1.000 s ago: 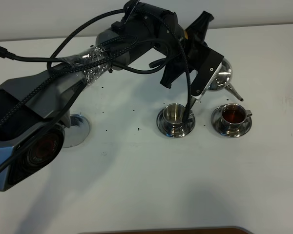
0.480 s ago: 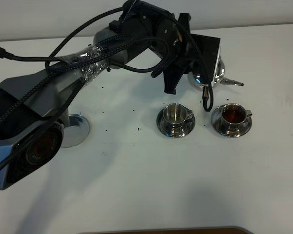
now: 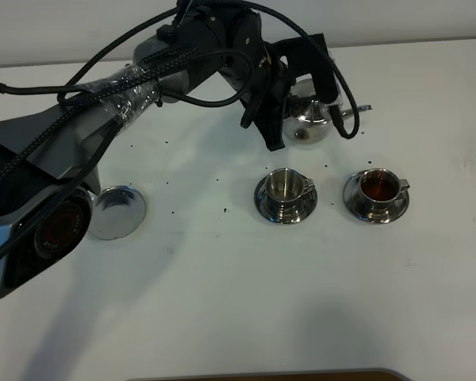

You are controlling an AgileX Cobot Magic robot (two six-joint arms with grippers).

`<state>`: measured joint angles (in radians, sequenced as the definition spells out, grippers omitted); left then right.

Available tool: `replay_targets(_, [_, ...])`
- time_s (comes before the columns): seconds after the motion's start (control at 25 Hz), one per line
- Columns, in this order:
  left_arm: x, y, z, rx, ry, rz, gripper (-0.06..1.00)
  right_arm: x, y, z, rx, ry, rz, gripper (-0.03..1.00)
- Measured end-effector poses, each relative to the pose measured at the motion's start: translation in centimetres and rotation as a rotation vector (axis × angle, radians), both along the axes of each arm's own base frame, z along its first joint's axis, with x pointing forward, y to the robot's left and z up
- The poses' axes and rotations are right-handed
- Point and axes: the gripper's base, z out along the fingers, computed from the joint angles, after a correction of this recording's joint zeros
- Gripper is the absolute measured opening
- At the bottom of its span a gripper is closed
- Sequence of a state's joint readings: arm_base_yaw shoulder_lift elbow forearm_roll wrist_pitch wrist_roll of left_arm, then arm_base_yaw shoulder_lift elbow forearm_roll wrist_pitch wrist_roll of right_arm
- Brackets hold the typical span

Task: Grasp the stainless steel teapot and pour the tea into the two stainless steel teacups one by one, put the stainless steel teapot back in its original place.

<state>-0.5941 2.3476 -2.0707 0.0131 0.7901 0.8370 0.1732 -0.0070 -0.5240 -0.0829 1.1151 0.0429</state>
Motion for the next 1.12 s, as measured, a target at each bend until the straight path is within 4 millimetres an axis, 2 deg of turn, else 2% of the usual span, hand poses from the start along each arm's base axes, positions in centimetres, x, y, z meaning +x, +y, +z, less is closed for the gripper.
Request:
replay_targets(0.48, [0.1,0.1,0.1,-0.168,0.118,0.143,0.28,0.0,0.0,0.0,-0.001,0.0,0.0,0.38])
replay_targets(0.84, [0.6,0.1,-1.9,-0.161,0.136,0.114,0.28,0.0,0.0,0.0,0.0,0.0,0.0,0.38])
replay_targets(0.96, [0.5,0.0,-1.7,-0.177,0.134,0.097,0.28,0.0,0.0,0.0,0.0,0.0,0.0,0.38])
replay_targets(1.12, [0.2,0.3,0.2,-0.187,0.128,0.099,0.28,0.0,0.0,0.0,-0.001,0.0,0.0,0.38])
